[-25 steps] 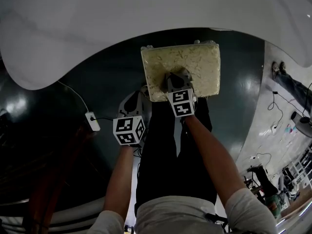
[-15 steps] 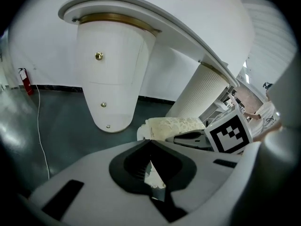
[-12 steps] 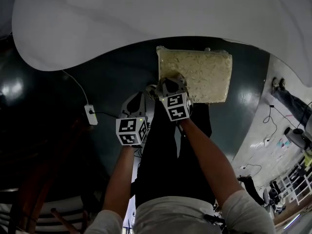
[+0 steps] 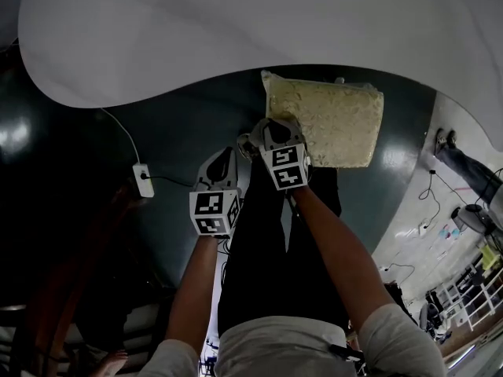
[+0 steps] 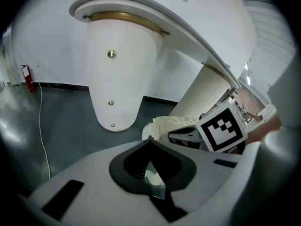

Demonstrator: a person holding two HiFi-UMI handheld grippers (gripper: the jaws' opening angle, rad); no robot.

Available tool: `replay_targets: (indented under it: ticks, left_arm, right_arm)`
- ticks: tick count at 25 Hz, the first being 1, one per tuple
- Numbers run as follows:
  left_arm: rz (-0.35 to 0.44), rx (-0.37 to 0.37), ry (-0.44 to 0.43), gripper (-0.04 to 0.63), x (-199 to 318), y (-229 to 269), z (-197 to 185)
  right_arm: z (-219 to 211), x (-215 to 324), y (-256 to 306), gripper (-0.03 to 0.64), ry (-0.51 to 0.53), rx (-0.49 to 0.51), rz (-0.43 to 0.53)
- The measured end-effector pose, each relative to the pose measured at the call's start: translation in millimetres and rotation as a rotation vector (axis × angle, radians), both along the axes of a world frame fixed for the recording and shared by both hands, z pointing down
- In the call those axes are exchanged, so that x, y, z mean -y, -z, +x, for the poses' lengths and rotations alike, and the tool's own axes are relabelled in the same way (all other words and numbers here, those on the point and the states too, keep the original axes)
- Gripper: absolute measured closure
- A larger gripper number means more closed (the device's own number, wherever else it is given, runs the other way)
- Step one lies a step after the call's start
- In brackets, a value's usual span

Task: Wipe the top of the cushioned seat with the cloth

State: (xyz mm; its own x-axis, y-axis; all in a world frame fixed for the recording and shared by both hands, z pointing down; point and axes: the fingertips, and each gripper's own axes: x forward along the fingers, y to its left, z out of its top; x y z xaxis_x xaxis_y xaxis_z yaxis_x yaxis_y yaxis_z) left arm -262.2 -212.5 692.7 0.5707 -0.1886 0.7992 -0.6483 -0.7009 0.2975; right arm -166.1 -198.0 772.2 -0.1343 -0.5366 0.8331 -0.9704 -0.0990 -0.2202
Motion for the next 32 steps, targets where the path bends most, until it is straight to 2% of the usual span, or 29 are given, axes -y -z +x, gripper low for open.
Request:
replay_targets:
  ticks: [7, 13, 19, 22, 27, 32]
  left_arm:
    - [0.001, -0.044, -0.026, 0.581, 14.6, 8.7, -6.8]
    - [-0.024, -0.039, 0.056, 0.581, 25.7, 9.2, -18.0]
    - [-0.013, -0.051, 0.056, 0.581, 32.6, 8.7, 1.2]
    - [-0.011, -0.058, 0.086, 0.581, 34.6, 11.0, 6.5]
    - [-0.008, -0.051, 0.159, 0.581, 42.8, 14.1, 18.8]
    - [-0.001, -0.04, 0.127, 0.581, 35.3, 20.1, 22.3]
  right_arm:
    - [1.8, 15.5, -2.9, 0.603, -0.004, -0.053, -0.028]
    - [18.2, 27.5, 2.4, 0.603, -0.048, -0.054, -0.054]
    - [48.8, 51.4, 2.8, 0.603, -0.049, -0.091, -0.03]
    - [52.9, 50.1, 5.1, 0.603, -0.029, -0.091, -0.037]
    - [63.5, 54.0, 10.8, 0.603, 0.07, -0.106, -0.028]
    - [71.0, 45.5, 16.4, 0.603, 0.05, -0.099, -0.025]
